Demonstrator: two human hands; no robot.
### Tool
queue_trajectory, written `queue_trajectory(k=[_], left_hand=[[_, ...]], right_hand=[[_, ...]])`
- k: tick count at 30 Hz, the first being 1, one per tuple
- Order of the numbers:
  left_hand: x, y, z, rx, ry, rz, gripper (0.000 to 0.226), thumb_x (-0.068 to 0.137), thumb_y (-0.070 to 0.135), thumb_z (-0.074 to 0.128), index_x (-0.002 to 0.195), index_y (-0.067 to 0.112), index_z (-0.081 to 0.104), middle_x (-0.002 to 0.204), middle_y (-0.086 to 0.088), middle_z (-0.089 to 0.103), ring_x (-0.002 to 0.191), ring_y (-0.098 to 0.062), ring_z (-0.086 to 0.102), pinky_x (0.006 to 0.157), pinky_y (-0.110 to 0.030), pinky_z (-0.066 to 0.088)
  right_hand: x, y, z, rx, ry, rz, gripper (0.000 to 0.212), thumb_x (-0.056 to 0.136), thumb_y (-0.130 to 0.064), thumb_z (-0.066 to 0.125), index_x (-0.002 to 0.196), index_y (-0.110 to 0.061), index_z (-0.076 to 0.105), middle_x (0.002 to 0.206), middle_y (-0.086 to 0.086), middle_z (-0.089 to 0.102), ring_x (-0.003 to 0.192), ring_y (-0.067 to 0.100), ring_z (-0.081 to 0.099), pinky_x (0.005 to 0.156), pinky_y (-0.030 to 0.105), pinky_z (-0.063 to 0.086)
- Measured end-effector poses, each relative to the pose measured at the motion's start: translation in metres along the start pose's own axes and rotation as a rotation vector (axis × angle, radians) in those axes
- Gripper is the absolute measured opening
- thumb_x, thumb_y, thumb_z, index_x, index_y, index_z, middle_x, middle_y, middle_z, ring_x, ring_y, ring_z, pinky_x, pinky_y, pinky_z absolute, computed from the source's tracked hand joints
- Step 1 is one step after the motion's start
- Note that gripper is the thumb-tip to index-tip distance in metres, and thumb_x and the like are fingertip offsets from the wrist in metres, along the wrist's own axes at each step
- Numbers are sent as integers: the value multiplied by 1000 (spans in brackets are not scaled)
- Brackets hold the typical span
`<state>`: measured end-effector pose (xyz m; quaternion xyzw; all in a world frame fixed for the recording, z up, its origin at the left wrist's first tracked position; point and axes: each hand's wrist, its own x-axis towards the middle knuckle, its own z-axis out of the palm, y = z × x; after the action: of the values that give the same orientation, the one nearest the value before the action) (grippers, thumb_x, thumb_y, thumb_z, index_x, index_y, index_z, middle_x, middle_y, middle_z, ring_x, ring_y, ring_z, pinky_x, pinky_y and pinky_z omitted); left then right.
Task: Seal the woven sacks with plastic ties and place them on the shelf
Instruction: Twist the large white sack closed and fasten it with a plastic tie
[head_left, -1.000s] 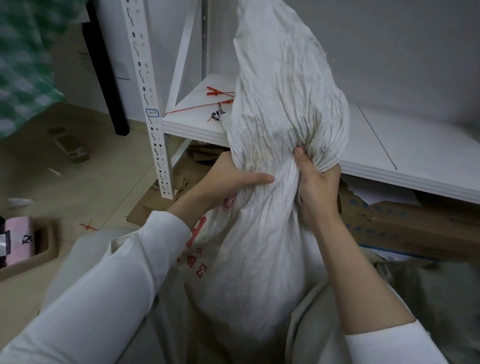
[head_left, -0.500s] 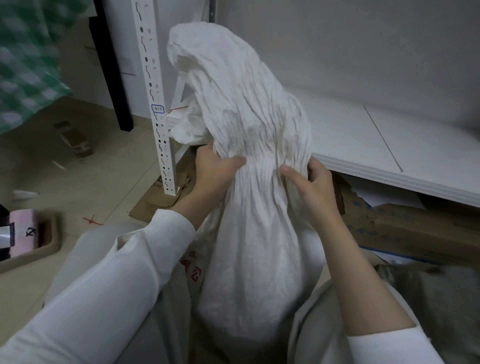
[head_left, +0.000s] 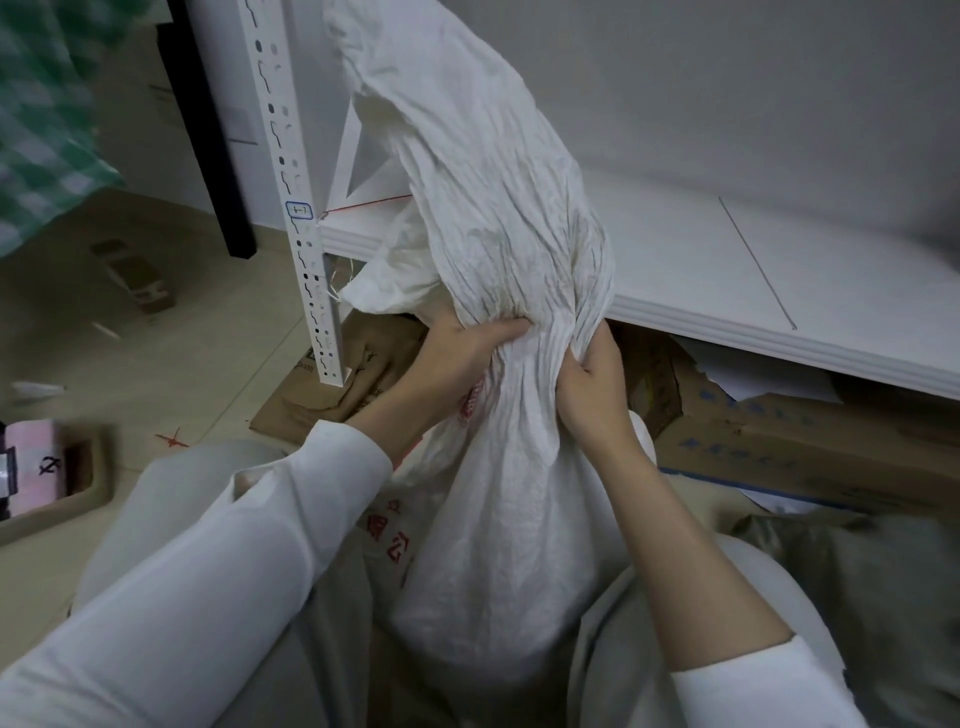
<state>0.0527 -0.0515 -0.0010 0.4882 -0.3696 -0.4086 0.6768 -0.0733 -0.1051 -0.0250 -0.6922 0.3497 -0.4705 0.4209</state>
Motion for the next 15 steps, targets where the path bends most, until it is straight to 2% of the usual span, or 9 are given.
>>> queue_trajectory(k=[2, 6, 8, 10, 11, 13, 15], left_hand=[[-1, -1, 1, 10, -38, 23, 31, 87, -1, 65, 108, 22, 63, 102, 13, 69, 93, 2, 67, 74, -12, 51], [-4, 6, 3, 83, -112, 67, 35, 84, 6, 72, 102, 34, 60, 97, 22, 70, 96, 6, 65, 77, -11, 50], [-2, 6, 3, 135, -143, 76, 43, 76, 6, 79, 105, 31, 60, 102, 16, 70, 100, 1, 66, 79, -14, 51], [0, 4, 3, 140, -142, 41, 45, 72, 5, 82, 106, 26, 62, 101, 13, 71, 98, 0, 67, 77, -15, 52], [1, 2, 2, 136, -133, 20, 45, 70, 5, 82, 107, 22, 63, 100, 12, 72, 97, -1, 68, 77, -15, 52], [4, -2, 1, 122, -101, -16, 50, 69, 6, 84, 114, 13, 65, 105, 5, 72, 99, -6, 68, 80, -21, 54], [5, -6, 0, 110, -49, -26, 54, 67, 7, 86, 117, 10, 65, 109, -1, 72, 101, -11, 68, 84, -27, 55]], right_hand=[[-1, -1, 2, -10, -24, -15, 37, 99, -18, 54, 135, -14, 51, 118, -19, 59, 109, -11, 54, 90, 7, 42], [1, -5, -1, -60, -25, -74, 31, 99, -18, 52, 130, -16, 55, 112, -21, 60, 105, -12, 56, 88, 10, 45], [2, -5, -5, -96, -21, -119, 30, 97, -15, 52, 127, -15, 56, 110, -17, 61, 103, -11, 56, 89, 16, 48], [3, -5, -6, -107, -50, -158, 29, 92, -9, 52, 119, -16, 59, 107, -7, 63, 102, -1, 59, 85, 19, 49], [3, -5, -5, -125, -62, -185, 26, 89, -8, 50, 112, -15, 59, 102, -3, 62, 98, 5, 59, 82, 20, 48], [2, -5, -2, -194, -74, -240, 22, 85, -8, 49, 104, -15, 58, 96, -1, 53, 91, 4, 54, 80, 18, 44], [2, -5, 0, -250, -95, -265, 25, 86, -10, 50, 109, -12, 60, 102, 0, 50, 96, 4, 53, 85, 19, 45]])
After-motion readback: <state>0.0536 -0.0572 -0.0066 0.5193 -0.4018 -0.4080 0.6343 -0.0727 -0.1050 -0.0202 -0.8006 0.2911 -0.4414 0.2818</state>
